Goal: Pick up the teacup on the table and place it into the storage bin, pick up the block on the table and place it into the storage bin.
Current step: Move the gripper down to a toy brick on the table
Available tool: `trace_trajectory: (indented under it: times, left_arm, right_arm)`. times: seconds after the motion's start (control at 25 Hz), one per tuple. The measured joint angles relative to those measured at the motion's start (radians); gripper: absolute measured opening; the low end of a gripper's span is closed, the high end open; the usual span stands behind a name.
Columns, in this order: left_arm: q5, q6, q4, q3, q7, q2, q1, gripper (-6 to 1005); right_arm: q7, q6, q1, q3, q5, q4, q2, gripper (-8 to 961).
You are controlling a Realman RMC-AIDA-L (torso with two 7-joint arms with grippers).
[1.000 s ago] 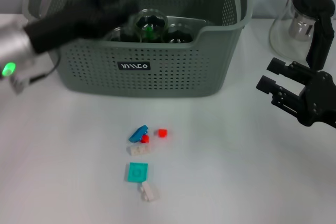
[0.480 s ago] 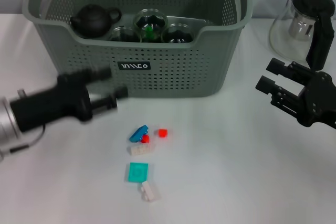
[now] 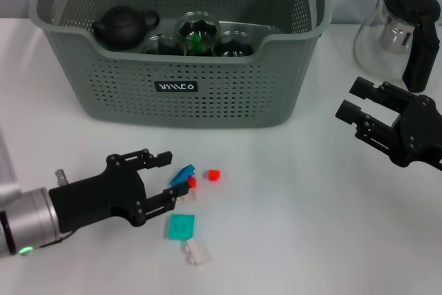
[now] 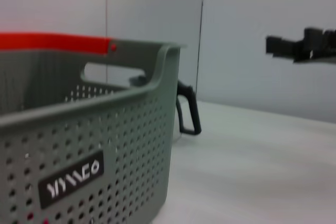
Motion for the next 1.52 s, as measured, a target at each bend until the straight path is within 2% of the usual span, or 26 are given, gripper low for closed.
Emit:
trace_trajectory:
  times: [0.4, 0.76, 1.4, 1.52]
  left_arm:
    - [0.006, -0.155, -0.124, 0.003, 0.113, 0.0, -0.053, 567]
    - [0.0, -0.261, -0.164, 0.003, 0.141, 0.0, -0.083, 551]
    - [-0.004, -0.287, -0.166, -0.008, 0.138, -0.001, -0.092, 515]
    - [-0.012, -0.287, -0.166, -0.009, 0.136, -0.001, -0.091, 469]
  right_arm:
    - [-0.003, 0.0, -0.001, 0.0, 0.0, 0.0, 0.001, 577]
    - [-0.003, -0.002, -0.004, 0.0, 0.0, 0.0, 0.0, 577]
    - [-0.001, -0.006, -0.004, 0.0, 0.0, 0.0, -0.002, 577]
    - [0.0, -0.006, -0.004, 0.0, 0.0, 0.0, -0.003, 577]
